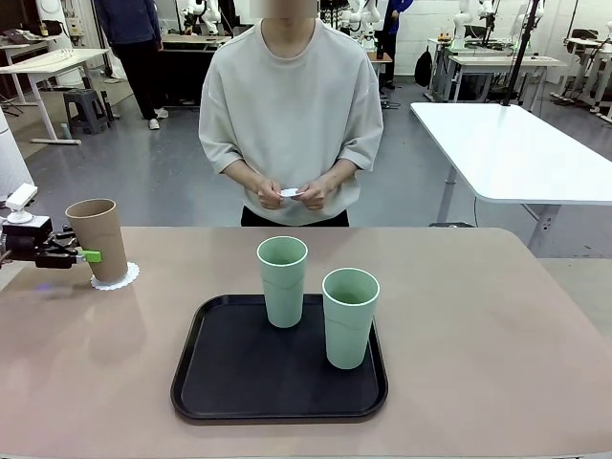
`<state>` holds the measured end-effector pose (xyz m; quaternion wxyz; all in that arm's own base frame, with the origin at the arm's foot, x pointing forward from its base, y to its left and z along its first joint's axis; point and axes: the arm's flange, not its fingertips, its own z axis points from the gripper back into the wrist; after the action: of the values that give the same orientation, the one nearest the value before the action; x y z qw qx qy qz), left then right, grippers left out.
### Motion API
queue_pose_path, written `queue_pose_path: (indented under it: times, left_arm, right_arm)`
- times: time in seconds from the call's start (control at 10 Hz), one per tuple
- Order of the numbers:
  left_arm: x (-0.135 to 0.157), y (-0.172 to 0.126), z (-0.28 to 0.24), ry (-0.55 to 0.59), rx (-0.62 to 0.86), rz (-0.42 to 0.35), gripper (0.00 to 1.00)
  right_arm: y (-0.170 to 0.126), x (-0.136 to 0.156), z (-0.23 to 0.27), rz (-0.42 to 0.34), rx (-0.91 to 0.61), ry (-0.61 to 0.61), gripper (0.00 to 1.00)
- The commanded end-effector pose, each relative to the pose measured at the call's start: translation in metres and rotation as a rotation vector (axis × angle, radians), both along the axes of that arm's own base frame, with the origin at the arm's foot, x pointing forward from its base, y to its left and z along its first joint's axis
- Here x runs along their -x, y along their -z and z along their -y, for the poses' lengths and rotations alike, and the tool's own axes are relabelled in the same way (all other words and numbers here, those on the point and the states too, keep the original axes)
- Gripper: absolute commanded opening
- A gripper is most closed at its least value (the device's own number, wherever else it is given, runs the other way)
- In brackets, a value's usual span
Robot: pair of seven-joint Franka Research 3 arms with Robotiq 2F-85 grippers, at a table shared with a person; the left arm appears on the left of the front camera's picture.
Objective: Place coasters on the table and set cups on them.
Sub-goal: Pick up one Reusable plastic cup and place it on a coaster set by the human.
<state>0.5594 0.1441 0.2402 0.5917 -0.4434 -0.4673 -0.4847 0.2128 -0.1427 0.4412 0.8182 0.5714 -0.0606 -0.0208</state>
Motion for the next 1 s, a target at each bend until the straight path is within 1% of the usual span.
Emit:
queue_pose_path:
  times: [0.0,0.3,0.9]
  left_arm:
    - [0.003,0.0035,0.0007,0.03,-0.004,0.032,0.84]
    - [0.0045,0.0047,0.0017,0.032,0.012,0.035,0.84]
    - [0.0064,0.01,0.0007,0.045,0.015,0.017,0.84]
  right_arm:
    - [-0.0002,0.0001,-0.0003,0.003,-0.008,-0.004,1.0]
    - [-0.0002,0.0001,-0.0003,0.003,-0.008,-0.004,1.0]
    - [-0.0002,0.0001,-0.0003,0.003,-0.008,-0.004,1.0]
